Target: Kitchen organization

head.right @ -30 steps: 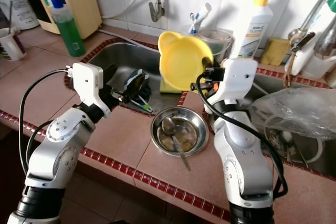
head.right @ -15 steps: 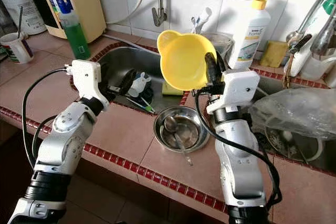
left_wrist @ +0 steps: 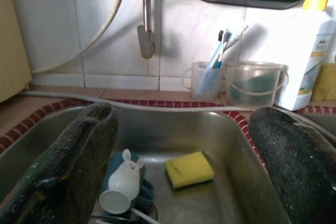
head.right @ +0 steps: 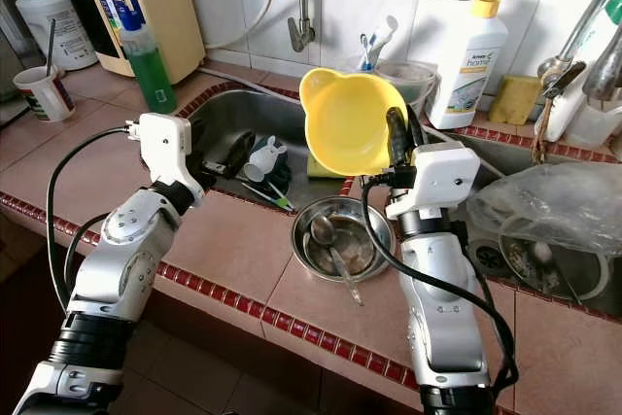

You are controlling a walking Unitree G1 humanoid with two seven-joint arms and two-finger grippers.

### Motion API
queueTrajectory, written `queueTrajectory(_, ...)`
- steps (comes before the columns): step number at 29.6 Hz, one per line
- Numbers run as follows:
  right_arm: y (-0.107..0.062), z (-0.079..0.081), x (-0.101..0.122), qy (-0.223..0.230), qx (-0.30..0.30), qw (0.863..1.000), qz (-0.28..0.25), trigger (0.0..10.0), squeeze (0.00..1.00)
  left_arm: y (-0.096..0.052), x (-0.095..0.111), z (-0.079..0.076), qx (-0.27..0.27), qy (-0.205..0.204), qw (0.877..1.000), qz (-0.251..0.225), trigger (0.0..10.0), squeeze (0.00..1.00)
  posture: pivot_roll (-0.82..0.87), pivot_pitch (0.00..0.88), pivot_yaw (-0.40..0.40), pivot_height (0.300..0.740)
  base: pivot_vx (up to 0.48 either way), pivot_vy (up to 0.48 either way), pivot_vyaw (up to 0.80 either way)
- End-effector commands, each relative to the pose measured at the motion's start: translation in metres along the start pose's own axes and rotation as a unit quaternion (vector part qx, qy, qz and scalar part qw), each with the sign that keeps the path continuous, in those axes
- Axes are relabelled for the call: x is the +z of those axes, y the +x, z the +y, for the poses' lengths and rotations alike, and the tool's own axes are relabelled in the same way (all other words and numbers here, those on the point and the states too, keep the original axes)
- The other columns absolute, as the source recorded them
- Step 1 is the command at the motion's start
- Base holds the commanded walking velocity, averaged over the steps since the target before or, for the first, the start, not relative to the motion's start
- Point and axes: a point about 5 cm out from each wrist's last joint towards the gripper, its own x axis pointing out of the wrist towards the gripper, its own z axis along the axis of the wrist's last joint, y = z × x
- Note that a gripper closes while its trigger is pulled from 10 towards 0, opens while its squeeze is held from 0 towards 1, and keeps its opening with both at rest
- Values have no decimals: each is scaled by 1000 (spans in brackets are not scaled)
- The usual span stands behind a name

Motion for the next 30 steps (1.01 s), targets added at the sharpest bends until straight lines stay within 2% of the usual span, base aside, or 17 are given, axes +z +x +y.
queueTrajectory(1, 0, -2, 0, -2, -7, 1000, -4, 10000, 0, 0, 2, -2, -10, 5, 1000, -1, 10000, 0, -194, 0, 68, 711, 0, 0, 0)
queueTrajectory(5, 0, -2, 0, -2, -5, 1000, -5, 10000, 0, -1, 1, -3, -16, 4, 1000, 5, 10000, 0, -195, 0, 67, 711, 0, 0, 0)
queueTrajectory(24, -3, -1, -2, -4, -5, 1000, -1, 10000, 0, -2, -2, -7, -34, 5, 999, 15, 10000, 0, -198, 3, 70, 711, 0, 433, 0)
queueTrajectory(30, -4, 0, -3, -3, -4, 1000, 1, 10000, 0, -3, -2, -9, -36, 18, 999, 15, 10000, 0, -197, 0, 69, 711, 0, 46, 0)
